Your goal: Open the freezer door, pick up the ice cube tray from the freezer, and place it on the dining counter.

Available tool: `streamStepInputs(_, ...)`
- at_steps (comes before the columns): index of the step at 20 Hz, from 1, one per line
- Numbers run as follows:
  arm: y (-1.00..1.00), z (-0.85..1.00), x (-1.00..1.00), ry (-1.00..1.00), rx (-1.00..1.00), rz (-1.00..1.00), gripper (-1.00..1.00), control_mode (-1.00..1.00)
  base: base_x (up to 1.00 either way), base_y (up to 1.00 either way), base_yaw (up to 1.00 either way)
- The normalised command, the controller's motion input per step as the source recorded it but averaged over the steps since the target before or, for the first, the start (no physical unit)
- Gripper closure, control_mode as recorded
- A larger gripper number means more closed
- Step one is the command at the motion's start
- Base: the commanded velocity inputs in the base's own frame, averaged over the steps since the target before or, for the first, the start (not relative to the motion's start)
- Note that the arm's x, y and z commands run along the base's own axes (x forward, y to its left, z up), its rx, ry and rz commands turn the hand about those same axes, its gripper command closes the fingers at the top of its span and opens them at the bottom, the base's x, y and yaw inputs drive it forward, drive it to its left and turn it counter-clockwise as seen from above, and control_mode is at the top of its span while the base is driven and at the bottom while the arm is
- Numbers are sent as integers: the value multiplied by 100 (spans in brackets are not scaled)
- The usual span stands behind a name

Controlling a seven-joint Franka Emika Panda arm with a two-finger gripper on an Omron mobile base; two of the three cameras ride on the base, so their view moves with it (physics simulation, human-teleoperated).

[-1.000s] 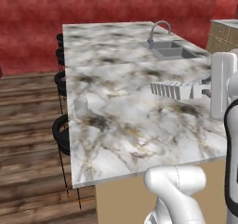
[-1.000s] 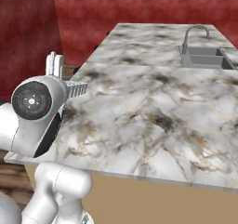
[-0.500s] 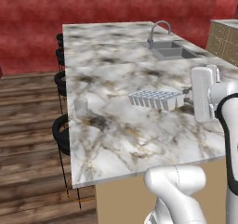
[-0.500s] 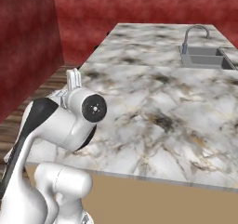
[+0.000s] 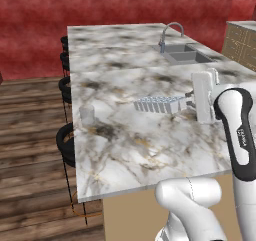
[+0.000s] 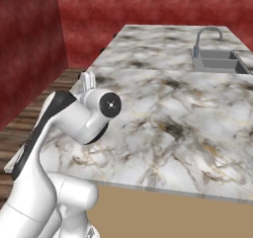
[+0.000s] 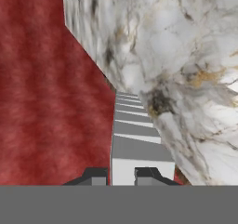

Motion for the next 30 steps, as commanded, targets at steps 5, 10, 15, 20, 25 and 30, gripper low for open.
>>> streamStepInputs(5, -4, -34, 60, 7, 0, 4, 100, -100, 0, 0, 0)
streamStepInputs(10, 0, -36, 52, -3, -2, 3, 100, -100, 0, 0, 0)
streamStepInputs(15, 9, -37, 52, -9, -9, 1, 100, -100, 0, 0, 0)
streamStepInputs(20, 4, -31, 40, -5, -7, 0, 100, -100, 0, 0, 0)
streamStepInputs(25, 22, -35, 49, 0, -2, 0, 100, -100, 0, 0, 0)
streamStepInputs(30, 18, -30, 48, 0, 0, 0, 100, -100, 0, 0, 0)
